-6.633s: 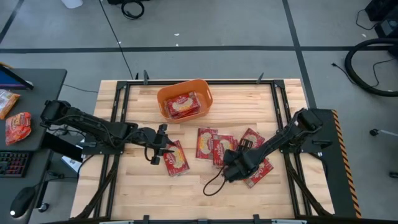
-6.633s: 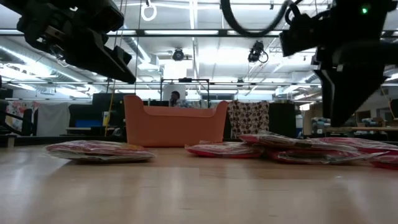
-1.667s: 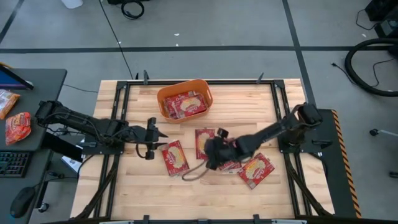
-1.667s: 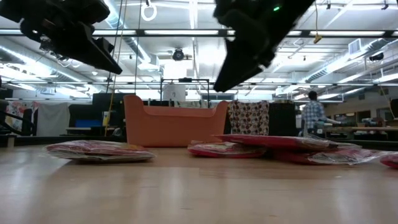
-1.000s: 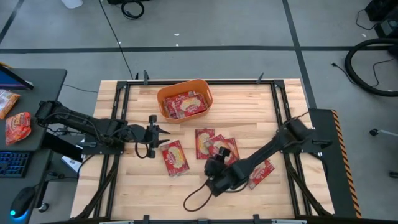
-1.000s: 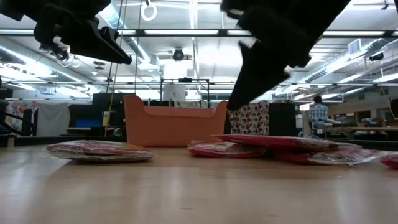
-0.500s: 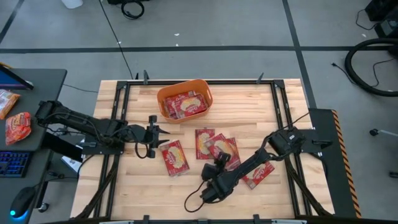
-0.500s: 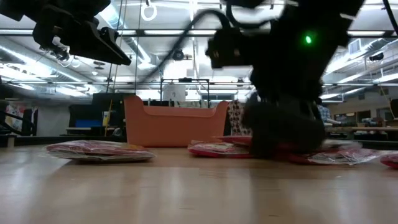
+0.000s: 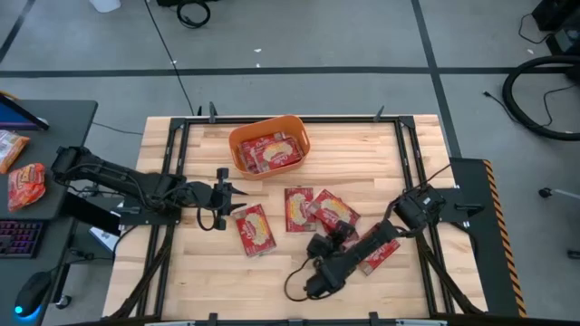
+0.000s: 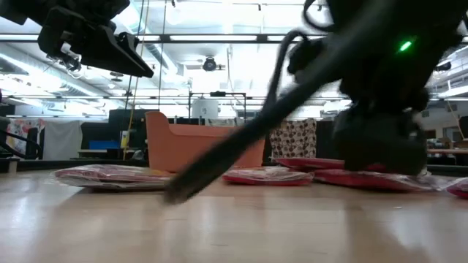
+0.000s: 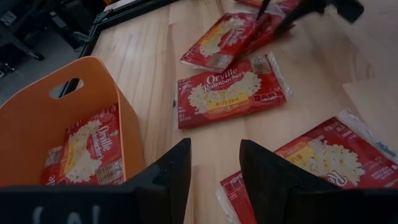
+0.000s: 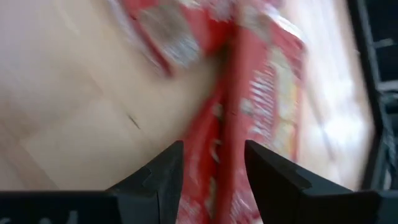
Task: Sort popcorn bags into baskets
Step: Put the red popcorn bag into the orange bin
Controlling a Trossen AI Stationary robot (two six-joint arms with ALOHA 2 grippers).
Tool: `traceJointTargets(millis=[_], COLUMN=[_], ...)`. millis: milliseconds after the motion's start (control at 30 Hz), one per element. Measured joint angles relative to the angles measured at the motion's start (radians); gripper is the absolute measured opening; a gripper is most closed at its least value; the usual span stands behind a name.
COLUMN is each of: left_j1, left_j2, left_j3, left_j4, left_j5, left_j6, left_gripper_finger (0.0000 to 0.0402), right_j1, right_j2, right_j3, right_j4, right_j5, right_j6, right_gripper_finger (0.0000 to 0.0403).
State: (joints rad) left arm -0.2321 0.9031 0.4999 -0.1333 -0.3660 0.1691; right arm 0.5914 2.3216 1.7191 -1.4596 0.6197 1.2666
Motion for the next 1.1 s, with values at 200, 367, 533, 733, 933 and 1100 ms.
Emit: traceJointTargets(millis=[200, 367, 533, 733, 933, 1100], left_j1=[0.000, 0.000, 0.000, 0.000, 0.000, 0.000], left_j2=[0.000, 0.000, 0.000, 0.000, 0.000, 0.000], left_j3=[0.000, 0.000, 0.000, 0.000, 0.000, 0.000], left_j4=[0.001, 0.001, 0.004, 0.005, 0.005, 0.005], left_j5=[0.000, 0.000, 0.000, 0.000, 0.000, 0.000], left_j6=[0.000, 0.000, 0.000, 0.000, 0.000, 0.000], left_gripper_finger=[0.0141, 0.0141, 0.0141, 0.0141, 0.0141, 0.0141], right_j1=[0.088, 0.120, 0.110, 0.069, 0.022, -0.004], right_j2=[-0.060, -0.053, -0.051, -0.049, -0.049, -0.049], right_j3=[0.000, -0.012, -0.074, -0.135, -0.149, -0.156], right_j4=[-0.103, -0.109, -0.089, 0.016, 0.040, 0.061], right_j5=[0.074, 0.159, 0.220, 0.226, 0.230, 0.228], right_j6=[0.126, 0.090, 0.104, 0.066, 0.016, -0.049], right_gripper_finger=[0.0174, 0.0175, 0.0189, 0.0243, 0.0284, 0.0269])
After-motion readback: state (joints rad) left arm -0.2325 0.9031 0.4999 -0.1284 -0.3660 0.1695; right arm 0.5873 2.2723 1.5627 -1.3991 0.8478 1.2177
